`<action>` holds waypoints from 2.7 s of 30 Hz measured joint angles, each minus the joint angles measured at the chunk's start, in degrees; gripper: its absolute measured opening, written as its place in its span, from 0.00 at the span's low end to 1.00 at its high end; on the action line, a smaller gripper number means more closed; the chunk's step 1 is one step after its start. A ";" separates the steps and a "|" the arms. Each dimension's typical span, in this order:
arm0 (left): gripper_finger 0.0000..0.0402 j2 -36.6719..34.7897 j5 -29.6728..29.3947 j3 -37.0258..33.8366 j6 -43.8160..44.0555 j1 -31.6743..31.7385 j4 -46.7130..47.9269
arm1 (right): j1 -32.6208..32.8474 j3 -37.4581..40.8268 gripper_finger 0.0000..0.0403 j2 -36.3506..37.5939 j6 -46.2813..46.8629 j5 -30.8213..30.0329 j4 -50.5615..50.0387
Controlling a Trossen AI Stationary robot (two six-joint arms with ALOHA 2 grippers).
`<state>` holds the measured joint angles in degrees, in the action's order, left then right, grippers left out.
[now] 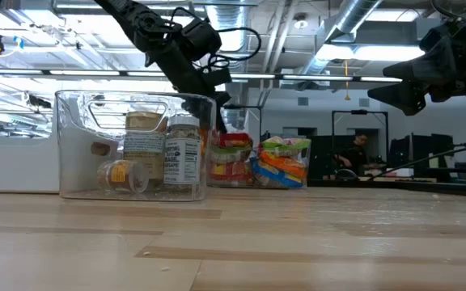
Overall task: Pick & Place Food Item
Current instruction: Put the red noodle pack into the top transparent bin, then return to Home Position
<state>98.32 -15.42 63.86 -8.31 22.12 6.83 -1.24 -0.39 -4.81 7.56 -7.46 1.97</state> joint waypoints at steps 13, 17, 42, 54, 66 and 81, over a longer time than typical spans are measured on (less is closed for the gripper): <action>0.00 -4.55 -0.76 0.16 2.95 0.35 1.70 | 0.00 0.00 0.82 -0.01 -0.01 -0.02 -0.01; 0.00 -8.52 -0.83 0.21 2.75 0.47 1.24 | -0.02 0.00 0.82 0.00 0.00 -0.01 0.01; 0.00 0.71 7.33 0.14 6.92 6.36 -4.25 | -0.02 0.00 0.82 -0.01 -0.01 -0.02 0.01; 0.00 0.71 6.96 0.10 6.44 6.74 -5.58 | -0.01 0.00 0.82 -0.01 0.01 -0.02 -0.01; 0.03 -16.25 7.91 0.17 1.96 6.34 -0.25 | 0.00 0.00 0.82 -0.01 0.01 0.00 0.01; 0.00 -47.92 16.90 -43.51 13.13 -1.45 -38.80 | -0.01 0.00 0.82 -0.01 0.01 -0.01 0.01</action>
<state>50.40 1.48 20.36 4.81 20.67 -31.98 -1.25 -0.38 -4.82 7.57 -7.48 1.98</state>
